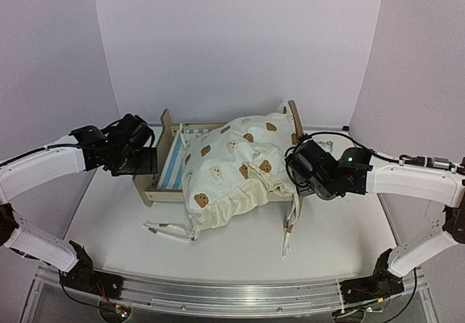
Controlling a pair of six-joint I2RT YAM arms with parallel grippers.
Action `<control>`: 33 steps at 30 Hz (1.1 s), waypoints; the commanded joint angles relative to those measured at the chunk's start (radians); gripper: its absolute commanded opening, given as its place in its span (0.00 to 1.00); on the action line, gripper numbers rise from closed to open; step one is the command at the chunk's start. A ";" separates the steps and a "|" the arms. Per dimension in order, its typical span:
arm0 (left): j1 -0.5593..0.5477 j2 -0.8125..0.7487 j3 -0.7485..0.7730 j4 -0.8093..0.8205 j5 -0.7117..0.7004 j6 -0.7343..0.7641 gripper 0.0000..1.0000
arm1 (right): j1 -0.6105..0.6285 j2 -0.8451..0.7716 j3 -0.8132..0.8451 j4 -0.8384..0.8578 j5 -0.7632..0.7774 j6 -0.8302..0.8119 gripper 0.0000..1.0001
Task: Set up the pet bed
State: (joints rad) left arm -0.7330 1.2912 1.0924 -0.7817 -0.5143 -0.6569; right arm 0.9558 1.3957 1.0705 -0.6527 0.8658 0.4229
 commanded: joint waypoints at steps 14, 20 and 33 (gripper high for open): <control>0.101 0.100 -0.096 0.144 0.009 0.021 0.56 | -0.005 -0.062 -0.034 -0.014 -0.016 -0.047 0.34; 0.106 0.077 -0.140 0.216 0.135 0.055 0.28 | -0.005 -0.063 -0.037 -0.013 -0.029 -0.040 0.21; 0.084 -0.103 -0.233 0.137 0.353 -0.015 0.01 | -0.006 -0.190 -0.089 -0.089 -0.154 0.046 0.02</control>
State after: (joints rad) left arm -0.6391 1.2734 0.8830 -0.6022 -0.2226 -0.5804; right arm 0.9313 1.2778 0.9923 -0.6687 0.7666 0.4499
